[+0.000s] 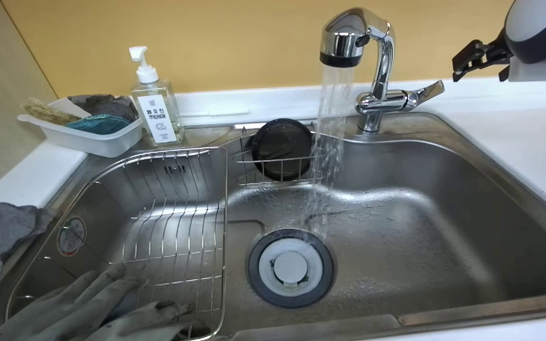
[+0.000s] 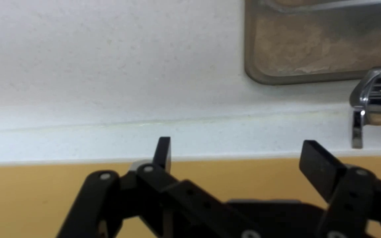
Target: Open the faucet.
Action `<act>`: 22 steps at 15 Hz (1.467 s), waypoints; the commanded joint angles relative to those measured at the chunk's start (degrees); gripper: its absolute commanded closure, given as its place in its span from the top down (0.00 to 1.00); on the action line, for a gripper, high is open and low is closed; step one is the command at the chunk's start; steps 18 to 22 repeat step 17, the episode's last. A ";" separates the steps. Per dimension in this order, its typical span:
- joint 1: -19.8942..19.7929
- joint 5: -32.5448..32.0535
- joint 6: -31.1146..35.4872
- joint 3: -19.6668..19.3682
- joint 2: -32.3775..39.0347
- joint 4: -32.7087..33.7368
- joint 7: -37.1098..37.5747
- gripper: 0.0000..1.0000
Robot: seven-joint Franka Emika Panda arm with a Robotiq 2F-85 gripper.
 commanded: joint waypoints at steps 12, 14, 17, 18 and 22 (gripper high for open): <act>-9.03 1.41 -24.50 10.36 -14.61 -0.40 -0.94 1.00; -9.35 1.44 -26.64 10.65 -15.40 -0.31 -1.26 1.00; -9.69 1.89 -29.68 11.06 -15.96 -0.30 -2.50 1.00; -9.69 1.89 -29.68 11.06 -15.96 -0.30 -2.50 1.00; -9.69 1.89 -29.68 11.06 -15.96 -0.30 -2.50 1.00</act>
